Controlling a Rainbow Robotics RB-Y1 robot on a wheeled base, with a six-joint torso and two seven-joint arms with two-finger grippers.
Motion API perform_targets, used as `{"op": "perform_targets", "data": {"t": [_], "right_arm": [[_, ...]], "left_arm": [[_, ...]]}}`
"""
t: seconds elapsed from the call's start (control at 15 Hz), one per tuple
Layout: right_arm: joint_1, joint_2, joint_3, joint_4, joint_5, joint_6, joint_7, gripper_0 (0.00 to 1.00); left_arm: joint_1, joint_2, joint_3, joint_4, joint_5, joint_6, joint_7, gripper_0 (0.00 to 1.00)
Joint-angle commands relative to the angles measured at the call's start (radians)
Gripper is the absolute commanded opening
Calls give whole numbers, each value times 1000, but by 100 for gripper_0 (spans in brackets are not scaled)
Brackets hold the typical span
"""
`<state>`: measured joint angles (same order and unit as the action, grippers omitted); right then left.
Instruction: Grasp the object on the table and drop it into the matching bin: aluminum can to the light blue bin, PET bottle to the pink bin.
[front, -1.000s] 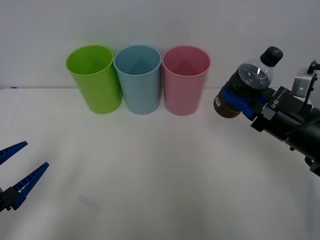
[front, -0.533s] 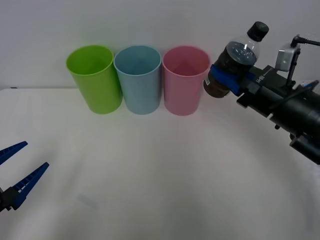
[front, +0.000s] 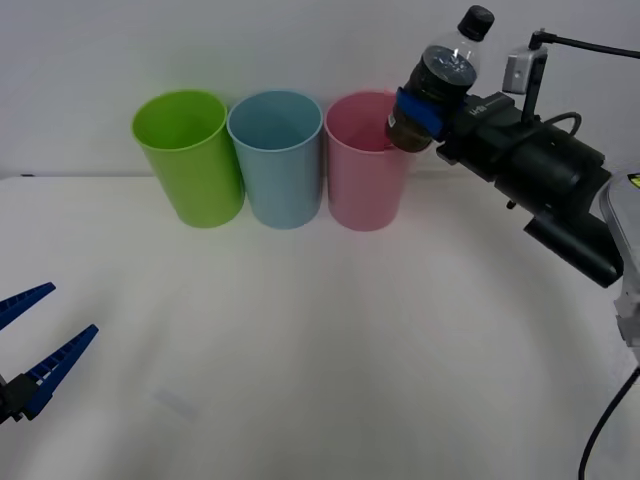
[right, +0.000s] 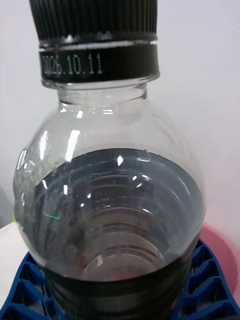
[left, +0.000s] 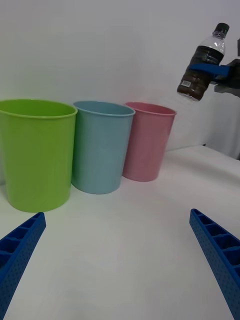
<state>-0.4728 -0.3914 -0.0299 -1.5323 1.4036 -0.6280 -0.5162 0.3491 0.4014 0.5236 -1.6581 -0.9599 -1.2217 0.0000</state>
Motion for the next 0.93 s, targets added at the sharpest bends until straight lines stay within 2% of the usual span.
{"op": "perform_targets", "data": {"t": [0.07, 0.93], "right_arm": [[-64, 36, 1, 83, 31, 27, 8, 0], [-257, 186, 1, 314, 172, 203, 42, 0]], "left_arm": [[0, 0, 0, 0, 0, 0, 0, 100], [0, 0, 0, 0, 0, 0, 0, 100]]}}
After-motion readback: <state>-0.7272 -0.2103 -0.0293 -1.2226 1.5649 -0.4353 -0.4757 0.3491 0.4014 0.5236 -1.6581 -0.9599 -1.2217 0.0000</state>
